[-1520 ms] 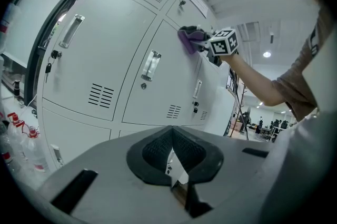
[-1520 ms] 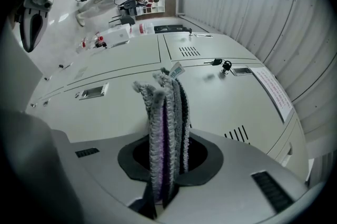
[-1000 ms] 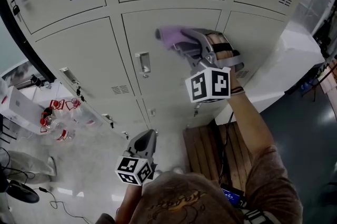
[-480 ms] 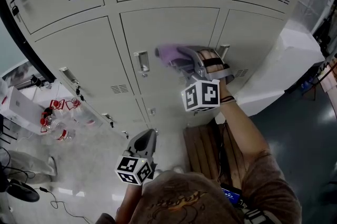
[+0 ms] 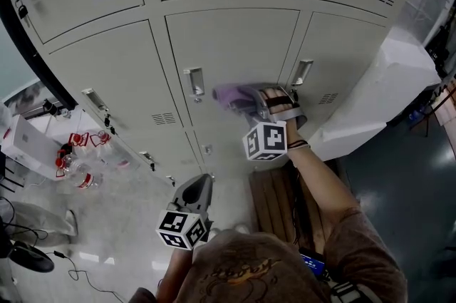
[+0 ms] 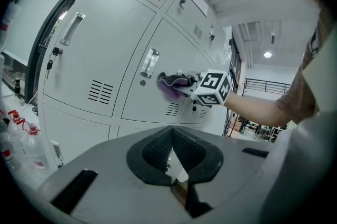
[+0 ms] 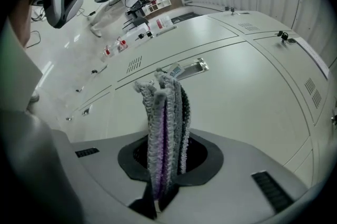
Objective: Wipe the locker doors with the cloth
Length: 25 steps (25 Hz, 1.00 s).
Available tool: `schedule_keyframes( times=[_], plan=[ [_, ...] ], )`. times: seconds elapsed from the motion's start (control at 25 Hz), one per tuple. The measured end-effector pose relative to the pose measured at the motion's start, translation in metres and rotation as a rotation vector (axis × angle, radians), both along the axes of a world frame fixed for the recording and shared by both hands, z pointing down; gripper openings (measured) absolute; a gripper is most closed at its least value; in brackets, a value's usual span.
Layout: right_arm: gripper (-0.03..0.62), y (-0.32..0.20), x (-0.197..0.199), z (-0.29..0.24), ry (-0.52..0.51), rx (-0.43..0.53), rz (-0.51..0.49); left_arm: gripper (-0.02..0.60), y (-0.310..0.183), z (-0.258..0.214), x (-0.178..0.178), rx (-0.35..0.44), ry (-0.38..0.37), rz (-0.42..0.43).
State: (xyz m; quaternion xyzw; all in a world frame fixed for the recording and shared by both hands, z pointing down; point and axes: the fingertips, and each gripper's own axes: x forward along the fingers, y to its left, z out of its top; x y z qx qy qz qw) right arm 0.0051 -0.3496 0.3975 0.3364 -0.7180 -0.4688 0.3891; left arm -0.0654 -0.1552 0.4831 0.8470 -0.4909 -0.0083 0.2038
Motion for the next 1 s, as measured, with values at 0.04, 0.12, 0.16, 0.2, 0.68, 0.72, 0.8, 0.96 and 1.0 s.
schedule_keyframes(
  times=[0.04,0.12,0.16,0.2,0.68,0.72,0.8,0.96,1.0],
  plan=[
    [0.054,0.0,0.0,0.007,0.002,-0.008,0.001,0.005,0.0,0.0,-0.001,-0.001,-0.001,-0.002],
    [0.054,0.0,-0.001,0.023,0.005,-0.03,0.008,0.005,0.001,0.001,-0.003,-0.002,-0.001,-0.007],
    [0.054,0.0,0.0,0.032,0.006,-0.045,0.013,0.004,0.002,0.001,-0.004,-0.002,-0.001,-0.008],
    [0.054,0.0,0.0,0.041,0.01,-0.061,0.019,0.003,0.002,0.001,-0.004,-0.003,-0.002,-0.009],
    [0.054,-0.003,0.005,0.12,0.031,-0.224,0.07,0.004,0.007,0.003,-0.004,-0.007,-0.018,-0.006],
    [0.054,-0.003,0.005,0.124,0.025,-0.234,0.073,0.003,0.007,0.003,-0.005,-0.006,-0.019,-0.007],
    [0.054,-0.003,0.006,0.133,0.022,-0.26,0.082,0.003,0.008,0.004,-0.006,-0.009,-0.021,-0.009],
    [0.054,-0.003,0.007,0.153,0.041,-0.308,0.098,0.003,0.011,0.007,-0.007,-0.017,-0.021,-0.013],
    [0.054,-0.002,0.007,0.156,0.04,-0.319,0.102,0.004,0.011,0.007,-0.007,-0.017,-0.021,-0.013]
  ],
)
